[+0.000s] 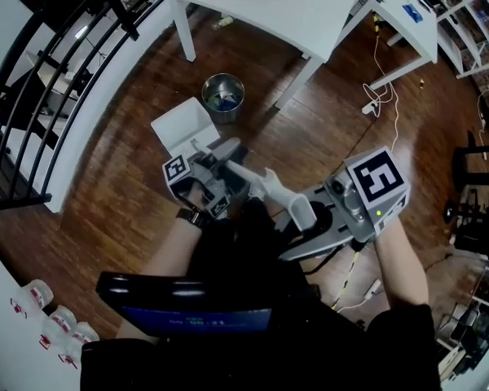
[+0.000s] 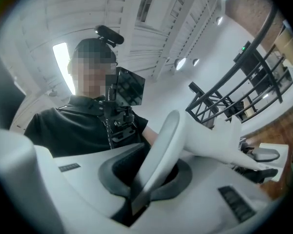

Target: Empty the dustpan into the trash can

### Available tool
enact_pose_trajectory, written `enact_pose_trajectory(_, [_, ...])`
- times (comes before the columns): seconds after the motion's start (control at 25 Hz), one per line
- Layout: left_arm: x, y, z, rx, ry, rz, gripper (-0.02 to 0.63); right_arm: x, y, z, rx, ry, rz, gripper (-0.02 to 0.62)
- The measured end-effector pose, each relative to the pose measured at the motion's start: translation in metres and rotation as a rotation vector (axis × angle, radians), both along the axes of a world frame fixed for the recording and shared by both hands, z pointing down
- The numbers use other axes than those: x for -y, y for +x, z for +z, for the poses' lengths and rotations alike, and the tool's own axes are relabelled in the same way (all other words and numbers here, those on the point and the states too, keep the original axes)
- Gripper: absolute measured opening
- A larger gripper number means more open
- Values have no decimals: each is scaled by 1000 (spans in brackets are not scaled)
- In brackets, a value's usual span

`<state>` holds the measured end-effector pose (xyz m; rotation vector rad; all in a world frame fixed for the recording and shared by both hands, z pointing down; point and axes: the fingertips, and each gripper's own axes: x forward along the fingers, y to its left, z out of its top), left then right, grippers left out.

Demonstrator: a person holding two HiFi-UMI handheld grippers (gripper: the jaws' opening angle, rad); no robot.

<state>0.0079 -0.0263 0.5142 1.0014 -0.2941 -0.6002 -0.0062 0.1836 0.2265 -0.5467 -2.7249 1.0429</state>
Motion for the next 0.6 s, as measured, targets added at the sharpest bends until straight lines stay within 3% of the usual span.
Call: enact_pose_trajectory(0.6, [9,41,3,11,12,-29,175,19,48,-5,26,-37,-22,40])
